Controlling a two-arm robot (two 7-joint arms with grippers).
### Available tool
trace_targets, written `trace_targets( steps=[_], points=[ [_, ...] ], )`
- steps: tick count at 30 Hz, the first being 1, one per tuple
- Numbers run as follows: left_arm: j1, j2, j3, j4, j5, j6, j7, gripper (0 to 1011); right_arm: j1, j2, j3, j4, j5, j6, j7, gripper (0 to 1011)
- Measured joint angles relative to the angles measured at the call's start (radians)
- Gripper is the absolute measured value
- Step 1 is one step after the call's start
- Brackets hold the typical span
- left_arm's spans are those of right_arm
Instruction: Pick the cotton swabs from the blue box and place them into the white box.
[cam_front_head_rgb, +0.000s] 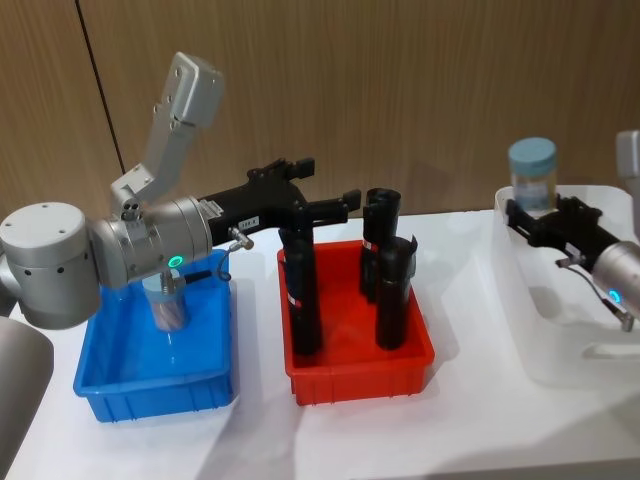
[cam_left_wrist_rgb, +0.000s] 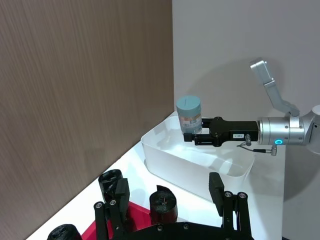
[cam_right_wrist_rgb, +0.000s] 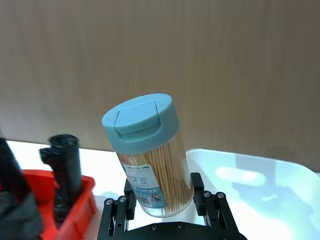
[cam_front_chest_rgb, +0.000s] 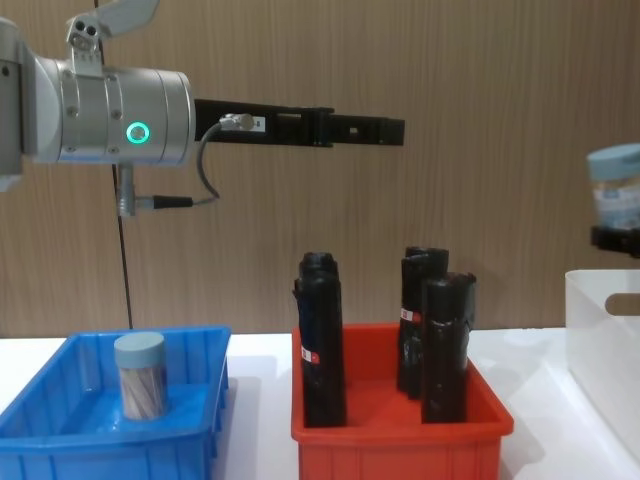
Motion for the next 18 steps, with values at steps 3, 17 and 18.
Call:
trace_targets(
  steps=[3, 17, 18],
  points=[
    [0.000, 0.000, 0.000, 0.000, 0.000, 0.000, 0.000, 1004, 0.006, 0.004, 0.009, 0.021, 0.004, 0.007, -0.010, 659],
    [0.000, 0.000, 0.000, 0.000, 0.000, 0.000, 0.000, 1004, 0.024, 0.013, 0.032, 0.088, 0.023, 0.021, -0.025, 659],
    [0.000, 0.000, 0.000, 0.000, 0.000, 0.000, 0.000, 1004, 0.025, 0.013, 0.033, 0.093, 0.024, 0.022, -0.025, 659]
  ],
)
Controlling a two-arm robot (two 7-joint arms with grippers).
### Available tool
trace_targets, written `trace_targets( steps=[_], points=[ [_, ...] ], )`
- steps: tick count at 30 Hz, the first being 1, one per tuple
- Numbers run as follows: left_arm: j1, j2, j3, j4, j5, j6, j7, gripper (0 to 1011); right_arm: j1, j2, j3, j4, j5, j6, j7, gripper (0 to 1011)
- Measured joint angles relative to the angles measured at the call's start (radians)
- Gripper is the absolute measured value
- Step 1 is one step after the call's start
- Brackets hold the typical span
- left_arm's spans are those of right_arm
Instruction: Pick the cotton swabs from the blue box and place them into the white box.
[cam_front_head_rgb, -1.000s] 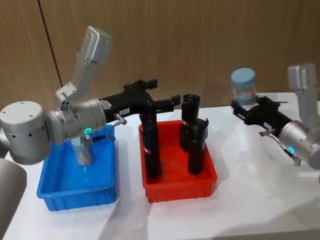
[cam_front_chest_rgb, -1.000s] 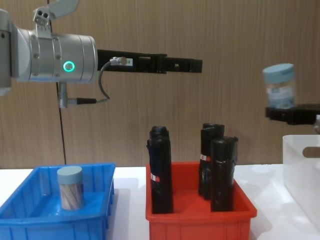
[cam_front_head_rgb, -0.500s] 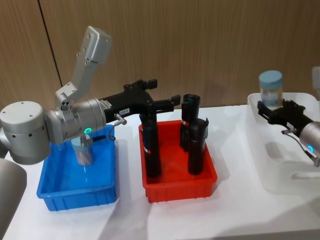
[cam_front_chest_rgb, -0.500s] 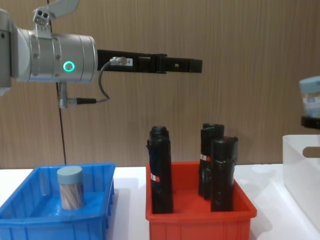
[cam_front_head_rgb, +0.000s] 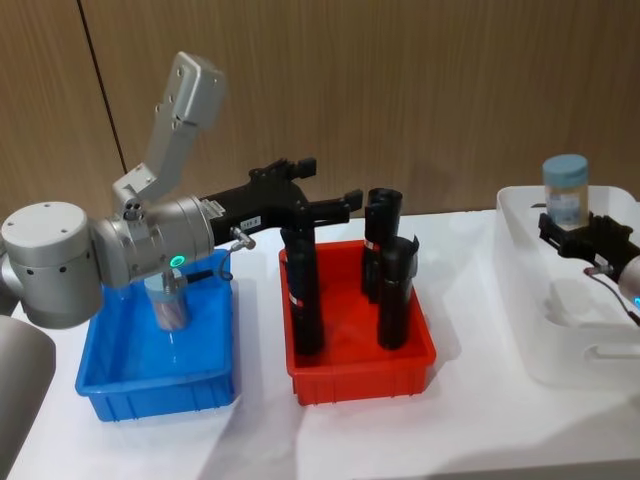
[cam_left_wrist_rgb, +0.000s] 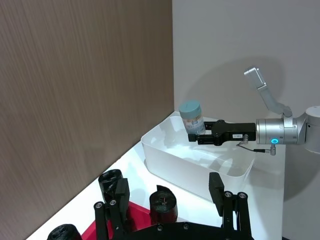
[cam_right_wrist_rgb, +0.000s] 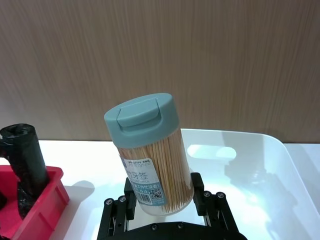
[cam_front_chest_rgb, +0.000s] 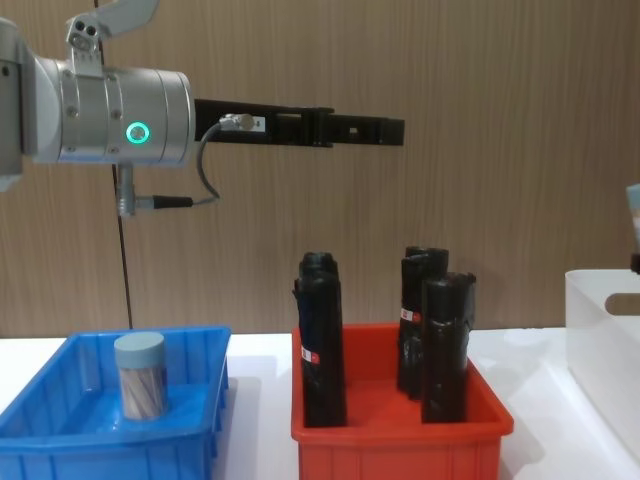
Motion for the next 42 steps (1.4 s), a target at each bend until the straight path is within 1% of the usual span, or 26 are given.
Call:
trace_targets(
  steps=[8, 9, 11, 12, 15, 19, 22, 42],
  points=[
    [0.000, 0.000, 0.000, 0.000, 0.000, 0.000, 0.000, 1004, 0.005, 0.001, 0.004, 0.017, 0.006, 0.003, -0.003, 659],
    [0.000, 0.000, 0.000, 0.000, 0.000, 0.000, 0.000, 1004, 0.006, 0.001, 0.005, 0.018, 0.007, 0.003, -0.004, 672],
    [0.000, 0.000, 0.000, 0.000, 0.000, 0.000, 0.000, 1004, 0.007, 0.001, 0.006, 0.023, 0.007, 0.004, -0.004, 723],
    [0.000, 0.000, 0.000, 0.000, 0.000, 0.000, 0.000, 1004, 0.008, 0.001, 0.006, 0.025, 0.008, 0.004, -0.005, 777],
    [0.000, 0.000, 0.000, 0.000, 0.000, 0.000, 0.000, 1004, 0.010, 0.001, 0.007, 0.029, 0.009, 0.004, -0.005, 826],
    [0.000, 0.000, 0.000, 0.000, 0.000, 0.000, 0.000, 1004, 0.012, 0.001, 0.008, 0.034, 0.013, 0.004, -0.005, 958],
    [0.000, 0.000, 0.000, 0.000, 0.000, 0.000, 0.000, 1004, 0.013, 0.001, 0.008, 0.036, 0.014, 0.004, -0.005, 1001],
    [0.000, 0.000, 0.000, 0.000, 0.000, 0.000, 0.000, 1004, 0.009, 0.002, 0.012, 0.036, 0.020, -0.007, 0.002, 1002]
  ],
)
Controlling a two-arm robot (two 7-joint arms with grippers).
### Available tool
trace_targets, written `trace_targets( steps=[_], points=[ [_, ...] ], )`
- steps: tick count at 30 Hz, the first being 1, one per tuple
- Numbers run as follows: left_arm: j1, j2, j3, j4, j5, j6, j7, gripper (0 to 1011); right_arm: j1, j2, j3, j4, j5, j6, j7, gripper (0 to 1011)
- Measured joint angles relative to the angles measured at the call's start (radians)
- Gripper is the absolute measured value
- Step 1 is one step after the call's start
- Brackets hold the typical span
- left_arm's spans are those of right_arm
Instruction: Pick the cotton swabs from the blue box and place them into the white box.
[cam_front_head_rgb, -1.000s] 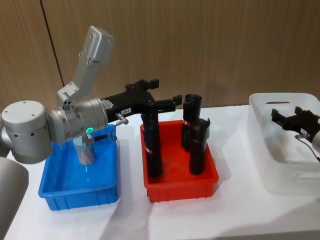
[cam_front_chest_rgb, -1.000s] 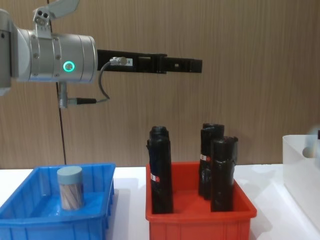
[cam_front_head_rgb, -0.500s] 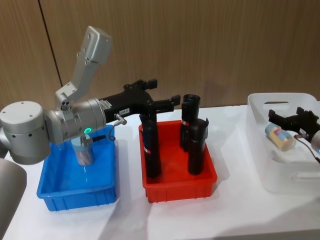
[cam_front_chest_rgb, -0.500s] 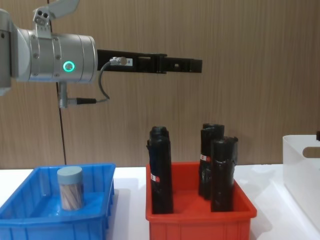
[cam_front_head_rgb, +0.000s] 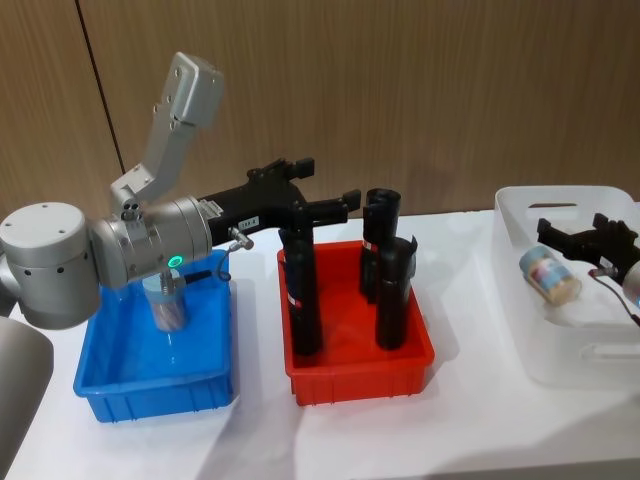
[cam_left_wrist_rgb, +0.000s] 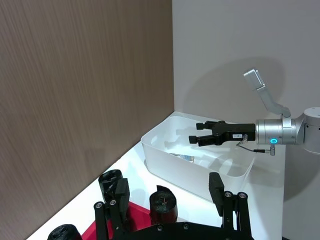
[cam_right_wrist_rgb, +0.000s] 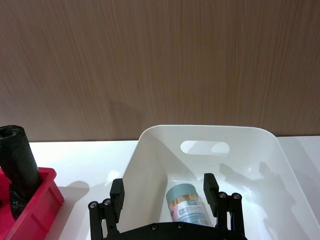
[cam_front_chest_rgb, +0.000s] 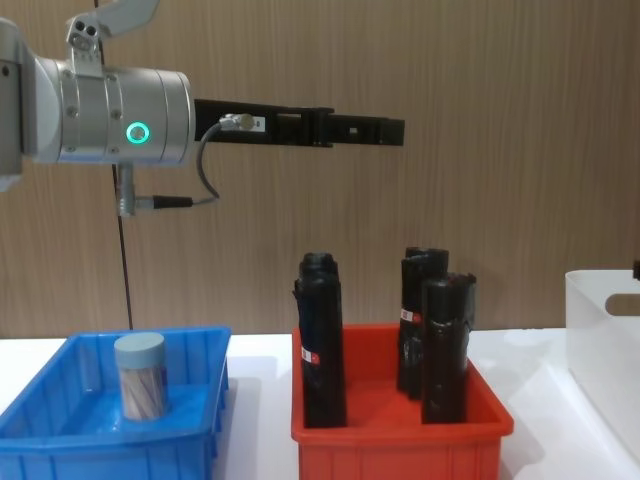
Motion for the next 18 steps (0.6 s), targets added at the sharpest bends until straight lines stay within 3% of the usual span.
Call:
trace_targets(
  steps=[18],
  points=[
    [0.000, 0.000, 0.000, 0.000, 0.000, 0.000, 0.000, 1004, -0.003, 0.001, 0.001, -0.004, 0.002, -0.002, 0.003, 1002]
  ],
)
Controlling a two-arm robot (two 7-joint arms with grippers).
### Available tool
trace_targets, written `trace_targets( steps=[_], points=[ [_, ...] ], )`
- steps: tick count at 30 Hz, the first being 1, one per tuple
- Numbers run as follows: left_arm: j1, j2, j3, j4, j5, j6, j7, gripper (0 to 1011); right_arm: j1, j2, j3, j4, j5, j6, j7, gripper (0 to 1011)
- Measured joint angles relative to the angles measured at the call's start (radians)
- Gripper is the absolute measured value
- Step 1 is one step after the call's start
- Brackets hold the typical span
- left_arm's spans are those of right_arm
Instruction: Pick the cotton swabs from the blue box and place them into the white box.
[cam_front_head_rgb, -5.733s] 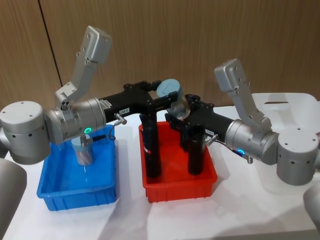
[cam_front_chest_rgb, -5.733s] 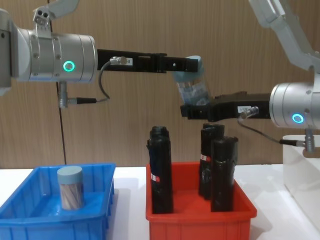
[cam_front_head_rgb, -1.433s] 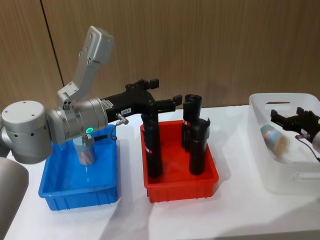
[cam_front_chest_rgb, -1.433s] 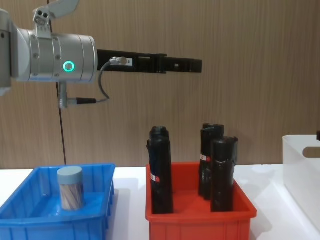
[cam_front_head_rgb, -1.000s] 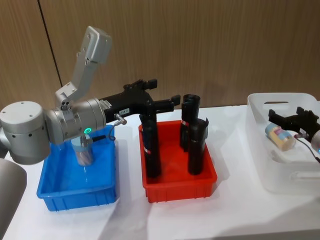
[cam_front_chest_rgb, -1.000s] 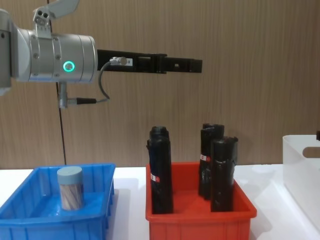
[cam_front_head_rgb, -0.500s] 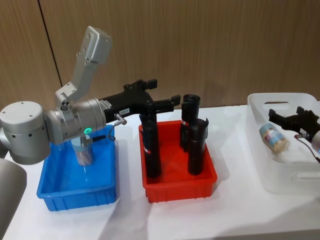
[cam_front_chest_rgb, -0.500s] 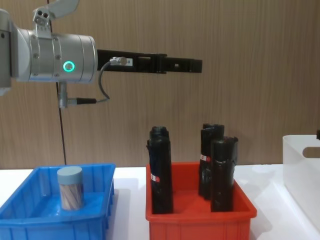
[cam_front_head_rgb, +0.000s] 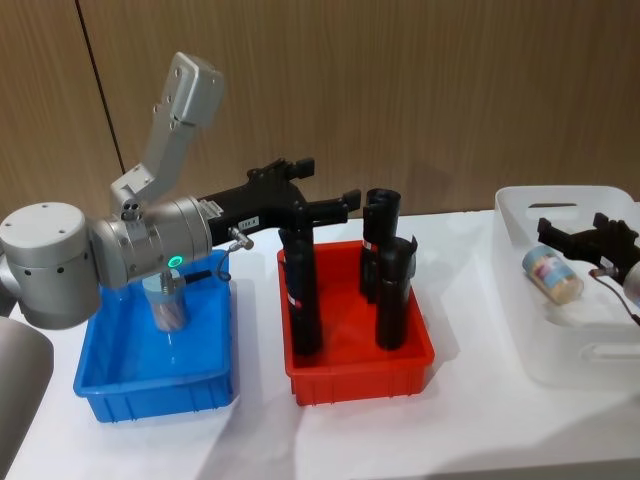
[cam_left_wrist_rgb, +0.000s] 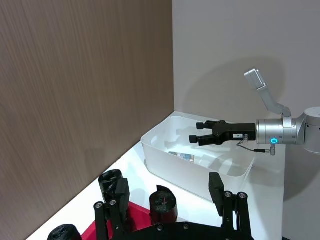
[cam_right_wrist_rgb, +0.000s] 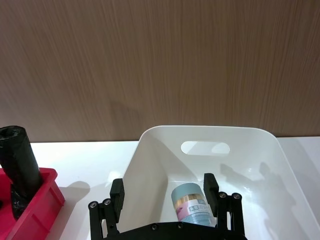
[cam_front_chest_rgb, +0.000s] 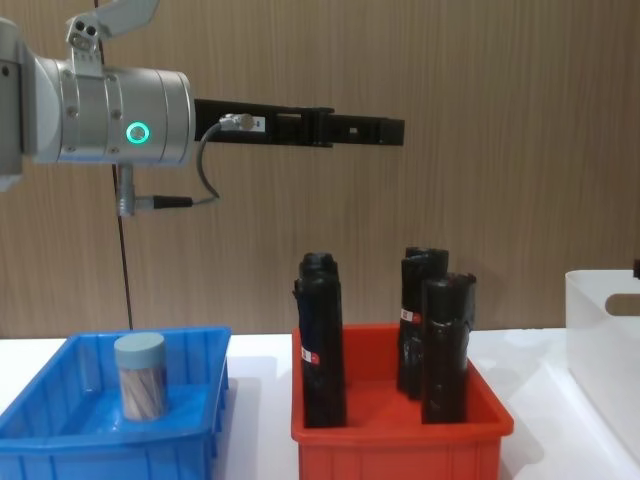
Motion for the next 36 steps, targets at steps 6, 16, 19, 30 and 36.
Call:
trace_targets(
  steps=[6, 16, 19, 30, 36],
  points=[
    [0.013, 0.003, 0.003, -0.009, 0.003, -0.006, 0.020, 1004, -0.015, 0.001, -0.003, -0.021, 0.000, -0.002, -0.003, 1001],
    [0.080, 0.021, 0.021, -0.066, 0.027, -0.048, 0.130, 1004, -0.096, 0.008, -0.022, -0.131, -0.006, -0.013, -0.029, 1002],
    [0.106, 0.028, 0.028, -0.087, 0.035, -0.063, 0.170, 1004, -0.118, 0.010, -0.027, -0.162, -0.006, -0.016, -0.037, 1002],
    [0.193, 0.050, 0.051, -0.160, 0.063, -0.116, 0.311, 1004, -0.221, 0.019, -0.051, -0.303, -0.013, -0.031, -0.070, 1002],
    [0.242, 0.063, 0.065, -0.200, 0.080, -0.146, 0.391, 1004, -0.287, 0.024, -0.066, -0.393, -0.016, -0.040, -0.091, 1002]
  ],
)
